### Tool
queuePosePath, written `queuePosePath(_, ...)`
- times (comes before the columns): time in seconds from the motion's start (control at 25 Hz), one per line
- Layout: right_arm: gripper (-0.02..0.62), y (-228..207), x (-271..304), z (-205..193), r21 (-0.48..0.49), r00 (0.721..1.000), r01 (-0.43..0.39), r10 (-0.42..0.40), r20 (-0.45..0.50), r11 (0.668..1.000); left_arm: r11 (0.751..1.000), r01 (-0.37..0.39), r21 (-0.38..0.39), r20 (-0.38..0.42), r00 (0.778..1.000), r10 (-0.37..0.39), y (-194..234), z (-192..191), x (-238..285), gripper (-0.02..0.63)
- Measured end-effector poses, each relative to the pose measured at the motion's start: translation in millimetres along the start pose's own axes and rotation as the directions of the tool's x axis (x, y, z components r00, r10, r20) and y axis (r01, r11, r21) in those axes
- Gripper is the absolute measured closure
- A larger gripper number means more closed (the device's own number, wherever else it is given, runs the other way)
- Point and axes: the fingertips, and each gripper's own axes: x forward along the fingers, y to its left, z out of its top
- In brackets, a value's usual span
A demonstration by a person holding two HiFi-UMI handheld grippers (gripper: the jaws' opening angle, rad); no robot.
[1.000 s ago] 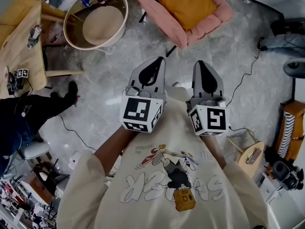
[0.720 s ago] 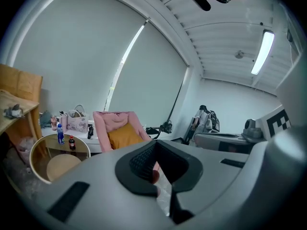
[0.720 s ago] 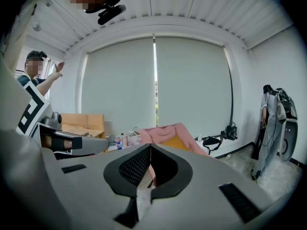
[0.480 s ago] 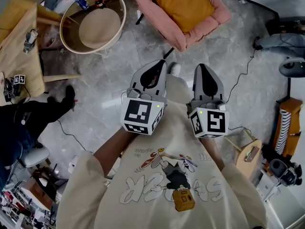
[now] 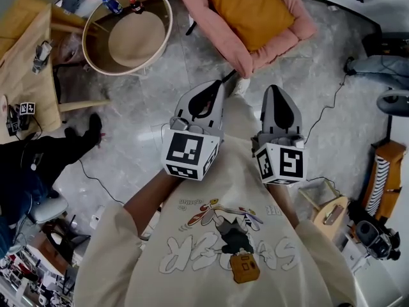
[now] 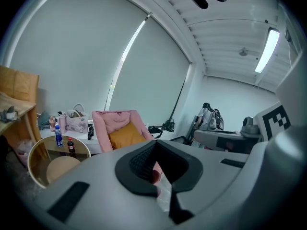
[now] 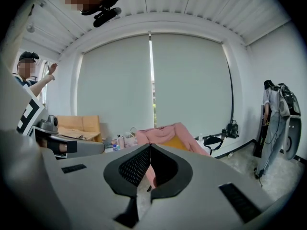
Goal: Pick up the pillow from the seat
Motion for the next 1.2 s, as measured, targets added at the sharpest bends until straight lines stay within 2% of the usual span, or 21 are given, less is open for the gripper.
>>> queuePosePath(0.28,0.575,-50.4,48.7,10.5,0.01,0.999,-0.029,0.029,-0.015,1.0,0.999,-0.035,-0.012,-0.026,0.999,0.034,1.1,11.3,64.1,0.601)
queuePosePath(0.56,0.575,-111.9,105.8,19.6,0.008,0.994,-0.097,0.097,-0.057,0.995,0.994,-0.094,-0.057,-0.073,0.993,0.09,-1.9,20.2,149.0,0.601)
queuePosePath(1.0,0.575,-210.2,195.2,52.6,0.026,0.97,-0.23,0.232,-0.075,0.973,0.978,-0.207,-0.033,-0.092,0.975,0.203,-15.3,65.4,265.7,0.601)
queuePosePath(1.2,0.574,-243.5,224.8,53.4,0.035,0.951,-0.295,0.297,-0.08,0.955,0.965,-0.261,-0.018,-0.1,0.961,0.258,-21.3,74.1,309.6,0.601)
